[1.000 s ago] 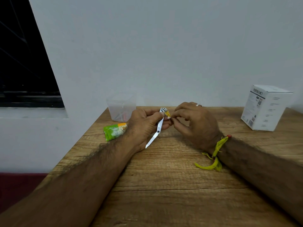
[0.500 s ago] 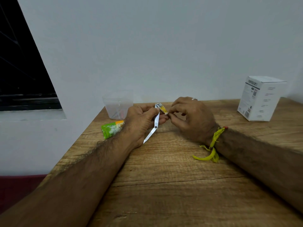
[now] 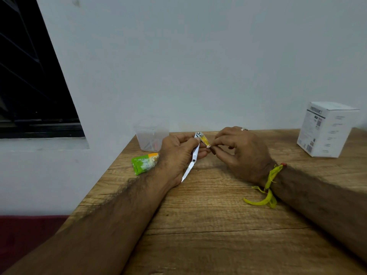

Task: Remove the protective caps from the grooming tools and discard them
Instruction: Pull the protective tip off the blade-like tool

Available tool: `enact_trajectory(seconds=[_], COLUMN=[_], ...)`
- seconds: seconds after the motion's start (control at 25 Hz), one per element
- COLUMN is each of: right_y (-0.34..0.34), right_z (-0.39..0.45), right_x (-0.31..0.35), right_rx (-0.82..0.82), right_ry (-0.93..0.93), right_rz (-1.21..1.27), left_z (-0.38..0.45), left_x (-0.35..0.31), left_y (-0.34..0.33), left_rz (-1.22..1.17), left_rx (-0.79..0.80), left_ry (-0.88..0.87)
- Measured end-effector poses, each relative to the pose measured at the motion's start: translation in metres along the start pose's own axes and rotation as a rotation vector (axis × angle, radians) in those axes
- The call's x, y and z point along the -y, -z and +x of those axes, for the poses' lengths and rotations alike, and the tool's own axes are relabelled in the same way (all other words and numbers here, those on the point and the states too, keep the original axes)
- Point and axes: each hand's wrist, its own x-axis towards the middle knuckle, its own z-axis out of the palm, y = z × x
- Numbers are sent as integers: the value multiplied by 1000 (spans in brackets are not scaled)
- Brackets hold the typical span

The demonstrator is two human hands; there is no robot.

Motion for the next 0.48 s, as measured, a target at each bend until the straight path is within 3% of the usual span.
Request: enact_trajectory(seconds=[0.48], right_y=[2], right_z=[0], right_x=[2], right_rx=[34], right_ry=[-3], right_rz=[-17], left_z=[2], left_x=[2], left_y=[2], left_rz=[9], left_rx=[-34], left_ry=[-4])
